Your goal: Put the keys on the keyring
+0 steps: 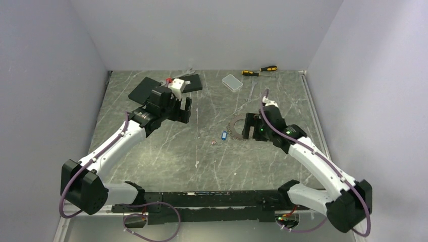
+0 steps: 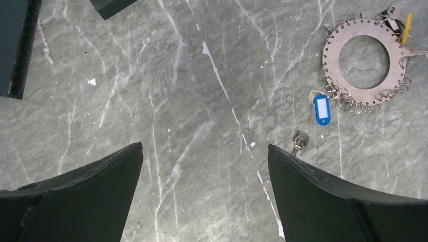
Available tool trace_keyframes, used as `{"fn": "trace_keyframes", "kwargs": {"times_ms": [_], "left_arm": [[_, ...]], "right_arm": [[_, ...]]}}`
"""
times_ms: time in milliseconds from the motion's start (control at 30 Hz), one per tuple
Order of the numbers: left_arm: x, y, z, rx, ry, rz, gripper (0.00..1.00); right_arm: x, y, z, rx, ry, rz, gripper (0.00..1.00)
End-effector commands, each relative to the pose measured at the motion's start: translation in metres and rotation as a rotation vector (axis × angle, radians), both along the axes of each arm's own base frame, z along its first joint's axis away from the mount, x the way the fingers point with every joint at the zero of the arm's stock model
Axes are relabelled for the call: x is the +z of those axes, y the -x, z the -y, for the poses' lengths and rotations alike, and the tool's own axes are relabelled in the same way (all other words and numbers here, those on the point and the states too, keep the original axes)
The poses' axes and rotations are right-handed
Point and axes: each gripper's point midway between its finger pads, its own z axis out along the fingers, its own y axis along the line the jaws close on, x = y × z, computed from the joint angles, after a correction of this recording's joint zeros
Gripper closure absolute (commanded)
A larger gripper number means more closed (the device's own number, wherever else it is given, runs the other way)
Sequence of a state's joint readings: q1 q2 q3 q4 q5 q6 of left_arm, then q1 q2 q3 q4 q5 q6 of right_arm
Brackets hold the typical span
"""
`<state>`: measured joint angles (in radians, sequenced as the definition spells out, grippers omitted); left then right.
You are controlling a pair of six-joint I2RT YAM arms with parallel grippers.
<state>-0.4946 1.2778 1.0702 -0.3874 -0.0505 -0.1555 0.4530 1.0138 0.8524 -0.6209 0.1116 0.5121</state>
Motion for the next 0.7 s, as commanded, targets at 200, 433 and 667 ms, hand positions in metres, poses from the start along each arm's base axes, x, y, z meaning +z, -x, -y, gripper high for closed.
{"fn": "trace_keyframes", "kwargs": {"times_ms": [200,433,667], "left_arm": [[0.034,-0.006,-0.024,0.117,-0.045,0.093,0.04],[0.043,-0.008,-0.059,0.295,-0.115,0.133,0.05],[0.063,-0.003,-0.108,0.580,-0.171,0.201,0.12]], "right_arm": [[-0.015,-0.024,-0.073,0.055,0.050,-0.052,0.16],[-0.034,-0.036,-0.116,0.031,0.179,-0.110,0.17],[-0.055,-0.034,-0.142,-0.106,0.277,-0.187,0.19]]}}
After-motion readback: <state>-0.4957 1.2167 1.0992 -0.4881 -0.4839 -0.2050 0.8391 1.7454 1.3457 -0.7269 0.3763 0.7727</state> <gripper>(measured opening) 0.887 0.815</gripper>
